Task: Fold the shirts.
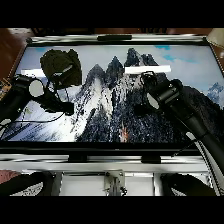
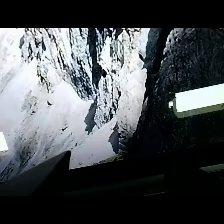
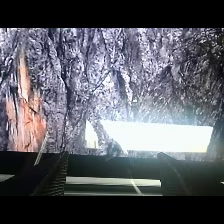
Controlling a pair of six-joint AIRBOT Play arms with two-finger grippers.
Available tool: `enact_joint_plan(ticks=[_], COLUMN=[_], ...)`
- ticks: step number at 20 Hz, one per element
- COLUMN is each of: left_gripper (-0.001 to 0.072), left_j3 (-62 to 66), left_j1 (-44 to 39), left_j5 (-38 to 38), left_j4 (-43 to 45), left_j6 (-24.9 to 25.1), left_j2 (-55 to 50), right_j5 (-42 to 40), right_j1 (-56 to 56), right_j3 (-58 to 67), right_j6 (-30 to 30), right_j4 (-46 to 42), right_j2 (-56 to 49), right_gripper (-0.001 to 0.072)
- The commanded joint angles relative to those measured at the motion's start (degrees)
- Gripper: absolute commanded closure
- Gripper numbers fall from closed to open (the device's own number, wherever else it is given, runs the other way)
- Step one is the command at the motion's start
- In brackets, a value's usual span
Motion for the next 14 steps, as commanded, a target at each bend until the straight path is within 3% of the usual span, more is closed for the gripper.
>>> enact_joint_plan(ticks=[1, 4, 6, 7, 8, 14], left_gripper=[0.0029, 0.0031, 0.003, 0.003, 0.003, 0.003], left_j3=[-0.02, -0.02, -0.02, 0.2, 1.81, 32.76], left_j1=[-0.02, 0.0, 0.07, 0.07, 0.42, 11.54], left_j5=[-0.55, -0.02, 5.62, 11.26, 14.43, 13.57], left_j4=[-1.57, -1.29, -0.92, -1.03, -0.35, 11.5], left_j6=[-0.48, -3.93, -7.28, -6.88, -2.62, -1.31], left_j2=[-0.31, -0.63, -1.22, -1.79, -2.99, -24.09], right_j5=[-2.23, -7.65, -10.47, -11.93, -12.92, -13.7], right_j1=[0.04, 0.04, 0.04, 0.07, 0.07, 0.07], right_j3=[0.0, 0.0, 0.0, 0.0, 0.0, 0.0], right_j6=[0.02, 0.9, 1.79, 1.77, 1.77, 1.79], right_j4=[-0.07, 0.37, 0.96, 1.46, 2.1, 6.91], right_j2=[0.04, 0.04, 0.04, 0.04, 0.04, 0.04], right_gripper=[0.0051, 0.0051, 0.0052, 0.0051, 0.0051, 0.0052])
